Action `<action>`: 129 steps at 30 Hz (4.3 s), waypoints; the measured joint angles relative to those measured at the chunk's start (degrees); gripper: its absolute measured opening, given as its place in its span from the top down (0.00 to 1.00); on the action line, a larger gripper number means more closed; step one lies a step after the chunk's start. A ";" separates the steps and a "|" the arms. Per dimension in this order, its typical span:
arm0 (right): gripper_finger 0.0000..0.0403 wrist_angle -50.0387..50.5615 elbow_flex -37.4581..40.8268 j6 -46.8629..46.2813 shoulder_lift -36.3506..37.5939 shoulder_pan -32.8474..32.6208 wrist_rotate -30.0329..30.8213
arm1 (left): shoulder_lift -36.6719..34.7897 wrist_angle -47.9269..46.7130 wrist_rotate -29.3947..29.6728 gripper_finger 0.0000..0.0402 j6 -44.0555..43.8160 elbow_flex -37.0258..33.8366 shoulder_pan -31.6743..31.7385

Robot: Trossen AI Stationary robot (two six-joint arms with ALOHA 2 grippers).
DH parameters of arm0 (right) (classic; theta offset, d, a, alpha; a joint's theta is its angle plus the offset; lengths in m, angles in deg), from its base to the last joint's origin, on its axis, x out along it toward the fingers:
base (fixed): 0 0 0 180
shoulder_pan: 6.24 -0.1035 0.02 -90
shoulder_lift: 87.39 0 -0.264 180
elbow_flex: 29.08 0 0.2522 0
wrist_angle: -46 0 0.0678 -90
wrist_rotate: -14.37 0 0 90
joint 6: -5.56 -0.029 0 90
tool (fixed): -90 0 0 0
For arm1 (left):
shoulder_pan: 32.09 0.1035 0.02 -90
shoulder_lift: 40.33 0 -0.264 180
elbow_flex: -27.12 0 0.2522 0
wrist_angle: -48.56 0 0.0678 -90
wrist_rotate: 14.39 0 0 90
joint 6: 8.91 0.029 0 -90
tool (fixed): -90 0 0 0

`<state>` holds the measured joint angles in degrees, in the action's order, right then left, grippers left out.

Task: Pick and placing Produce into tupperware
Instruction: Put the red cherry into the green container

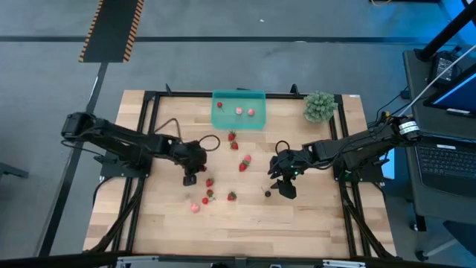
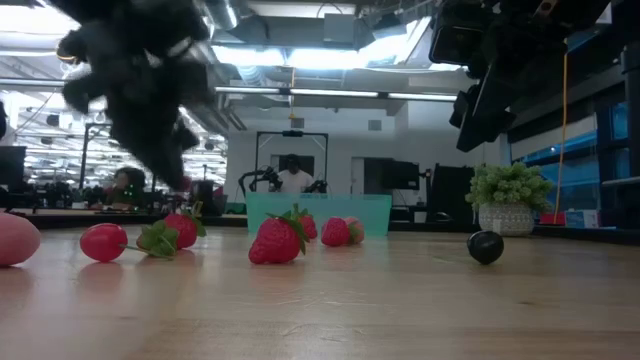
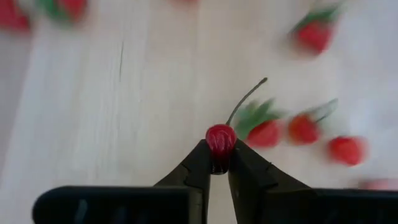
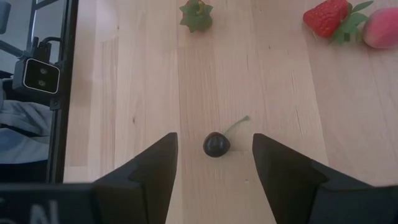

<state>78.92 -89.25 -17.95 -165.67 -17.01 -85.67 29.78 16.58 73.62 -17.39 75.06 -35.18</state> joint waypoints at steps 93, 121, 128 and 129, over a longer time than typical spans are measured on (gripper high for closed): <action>0.48 -0.09 -0.02 4.37 0.00 0.02 0.00 | 50.38 -16.72 4.84 0.93 5.87 55.19 40.66; 0.48 -0.08 -0.02 4.48 0.00 0.02 0.00 | 53.10 -18.70 6.77 0.90 6.18 56.85 43.33; 0.48 -0.08 -0.02 4.48 0.00 0.02 0.00 | 53.09 -20.32 5.62 0.81 6.18 56.85 43.34; 0.48 -0.08 -0.02 4.48 0.00 0.02 0.00 | 53.09 -20.32 5.61 0.80 6.18 56.85 43.34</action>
<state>78.84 -89.27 -13.47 -165.67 -16.99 -85.67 82.87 -3.75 79.23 -11.21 131.91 8.16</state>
